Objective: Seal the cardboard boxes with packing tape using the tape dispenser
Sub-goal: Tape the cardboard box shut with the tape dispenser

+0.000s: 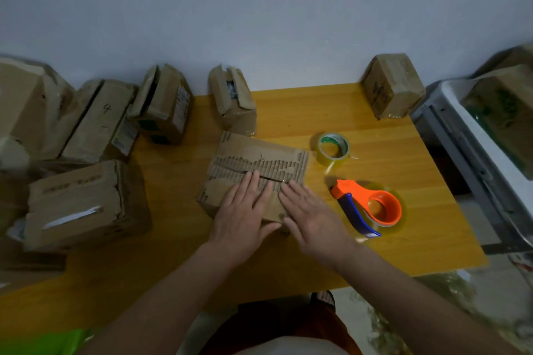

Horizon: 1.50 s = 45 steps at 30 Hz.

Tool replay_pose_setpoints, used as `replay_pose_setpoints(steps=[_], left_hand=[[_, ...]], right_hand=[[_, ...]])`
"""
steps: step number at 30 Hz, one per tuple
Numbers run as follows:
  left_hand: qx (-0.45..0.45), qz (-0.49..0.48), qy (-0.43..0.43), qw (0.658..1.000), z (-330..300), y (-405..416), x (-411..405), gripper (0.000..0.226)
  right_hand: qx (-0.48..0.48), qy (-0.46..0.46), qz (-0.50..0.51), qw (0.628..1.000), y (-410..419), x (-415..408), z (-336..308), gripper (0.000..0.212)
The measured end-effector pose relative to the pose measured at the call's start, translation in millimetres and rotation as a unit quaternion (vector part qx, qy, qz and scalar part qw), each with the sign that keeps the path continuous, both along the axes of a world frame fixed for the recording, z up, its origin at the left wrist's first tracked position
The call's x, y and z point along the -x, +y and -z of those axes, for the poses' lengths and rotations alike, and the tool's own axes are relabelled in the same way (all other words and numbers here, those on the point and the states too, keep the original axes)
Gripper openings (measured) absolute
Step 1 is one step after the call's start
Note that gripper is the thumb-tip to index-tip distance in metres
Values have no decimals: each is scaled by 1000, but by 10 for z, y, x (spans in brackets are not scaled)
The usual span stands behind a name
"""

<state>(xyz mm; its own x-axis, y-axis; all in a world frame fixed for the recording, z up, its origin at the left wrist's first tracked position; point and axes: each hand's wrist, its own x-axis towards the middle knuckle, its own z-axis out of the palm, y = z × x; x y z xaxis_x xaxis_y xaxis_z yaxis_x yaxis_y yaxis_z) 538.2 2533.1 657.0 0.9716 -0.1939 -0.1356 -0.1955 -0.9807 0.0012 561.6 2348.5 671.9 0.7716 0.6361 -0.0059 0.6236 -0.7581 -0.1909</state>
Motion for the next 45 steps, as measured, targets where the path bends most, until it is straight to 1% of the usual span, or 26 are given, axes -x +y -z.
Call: replay_pose_setpoints(steps=[2,4,6,10,14,17,20,22,23,24,25,26,27,28,29,30,32,34,36,39,41,43,45], left_hand=[[4,8,34,999,-75,86,-82,93],[2,-8,66,998,-140,179,-180,95],[-23,-33,76,996,-182,237,-260,96],[-20,-138,92,986,-193,205,-336,104],[37,-252,83,963,-194,169,-350,107],[66,-285,89,952,-239,158,-385,109],[87,-300,114,943,-328,220,-437,115],[65,-311,122,940,-376,223,-451,114],[37,-301,101,947,-392,176,-442,111],[23,-268,66,961,-396,97,-419,108],[37,-209,32,977,-380,-7,-386,104],[68,-131,20,989,-355,-128,-345,101],[93,-53,34,994,-323,-242,-304,100],[100,12,55,993,-282,-330,-274,100],[85,54,72,992,-247,-383,-265,102],[63,75,79,992,-216,-399,-270,105],[35,87,88,992,-194,-371,-302,113],[23,105,112,988,-215,-336,-327,123],[-3,127,116,985,-221,-317,-351,129],[-24,118,99,988,-209,-340,-350,118],[-27,101,82,991,-216,-365,-336,111],[-32,84,74,993,-236,-390,-315,110],[-34,55,76,995,-243,-434,-280,110]], right_hand=[[-9,-1,-20,1000,-44,65,33,60],[-16,-6,-20,1000,-53,65,40,55],[-29,-15,-15,999,-31,27,26,52],[-42,-16,-4,999,1,23,-16,58],[-57,-26,1,998,9,42,-17,49],[-77,-3,11,997,8,58,-3,47],[-122,35,16,992,6,43,-26,48],[-174,65,28,982,-7,-13,-95,45],[-202,77,38,976,-26,-63,-138,41],[-227,79,54,969,-52,-131,-171,38],[-250,78,78,962,-80,-219,-200,36],[-268,80,108,954,-109,-331,-222,35],[-278,87,140,946,-130,-450,-244,34],[-276,99,169,941,-140,-568,-257,33],[-264,114,188,939,-139,-681,-269,33],[-248,135,195,939,-127,-779,-269,34],[-234,192,190,934,-91,-947,-253,35],[-255,260,189,912,-63,-1074,-229,34],[-274,304,210,888,-58,-1186,-190,34],[-280,342,243,863,-88,-1289,-108,35],[-289,375,253,843,-107,-1308,-71,40],[-296,382,260,836,-115,-1316,-59,47],[-326,310,299,842,-142,-1263,-42,47]])
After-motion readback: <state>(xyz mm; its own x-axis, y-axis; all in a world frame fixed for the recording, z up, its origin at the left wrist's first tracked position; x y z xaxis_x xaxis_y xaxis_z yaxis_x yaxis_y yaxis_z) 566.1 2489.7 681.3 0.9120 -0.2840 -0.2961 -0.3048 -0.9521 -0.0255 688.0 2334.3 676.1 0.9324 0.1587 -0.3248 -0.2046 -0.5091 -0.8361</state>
